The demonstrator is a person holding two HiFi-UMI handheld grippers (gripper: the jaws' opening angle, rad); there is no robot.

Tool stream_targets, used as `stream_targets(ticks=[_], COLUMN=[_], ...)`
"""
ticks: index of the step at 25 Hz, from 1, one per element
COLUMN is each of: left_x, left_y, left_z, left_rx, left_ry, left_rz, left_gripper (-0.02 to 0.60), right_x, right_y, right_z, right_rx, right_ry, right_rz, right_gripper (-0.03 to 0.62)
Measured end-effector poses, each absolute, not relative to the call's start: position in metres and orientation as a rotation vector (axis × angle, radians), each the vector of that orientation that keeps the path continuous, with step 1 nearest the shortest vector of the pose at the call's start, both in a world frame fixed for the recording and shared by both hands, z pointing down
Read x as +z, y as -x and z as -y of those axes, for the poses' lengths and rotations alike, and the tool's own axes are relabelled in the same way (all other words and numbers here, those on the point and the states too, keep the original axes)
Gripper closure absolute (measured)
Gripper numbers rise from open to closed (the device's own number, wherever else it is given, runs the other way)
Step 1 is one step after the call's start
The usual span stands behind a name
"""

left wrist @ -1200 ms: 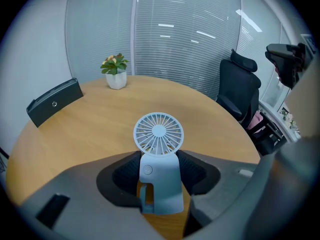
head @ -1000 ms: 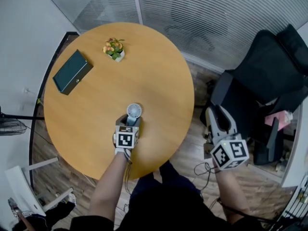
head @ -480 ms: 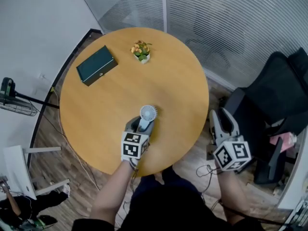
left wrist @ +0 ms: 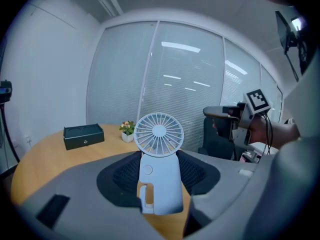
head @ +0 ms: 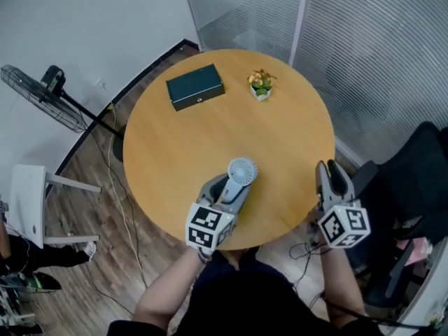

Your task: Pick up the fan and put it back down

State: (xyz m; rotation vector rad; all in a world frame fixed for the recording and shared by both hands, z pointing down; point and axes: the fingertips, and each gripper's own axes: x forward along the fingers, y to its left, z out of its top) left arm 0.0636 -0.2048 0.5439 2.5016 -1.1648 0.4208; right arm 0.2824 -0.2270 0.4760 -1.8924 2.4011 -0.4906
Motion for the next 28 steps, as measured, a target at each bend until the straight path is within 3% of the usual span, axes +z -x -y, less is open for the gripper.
stream_targets(ticks=[11, 28], left_x=[0.469, 0.479], left_y=[0.047, 0.243], left_z=[0.152, 0.15], left_rx=[0.227, 0.171], left_ry=[-2.452, -2.226], left_rz=[1.463, 1.758], left_gripper=[0.368, 0.368], right_x=[0.45, 0.429], right_y=[-0.175, -0.059], right_z=[0.23, 0.227], right_rx=[-0.447, -0.402], right_ry=[1.645, 1.595], right_rz=[-2.567, -2.661], right_gripper=[0.479, 0.482])
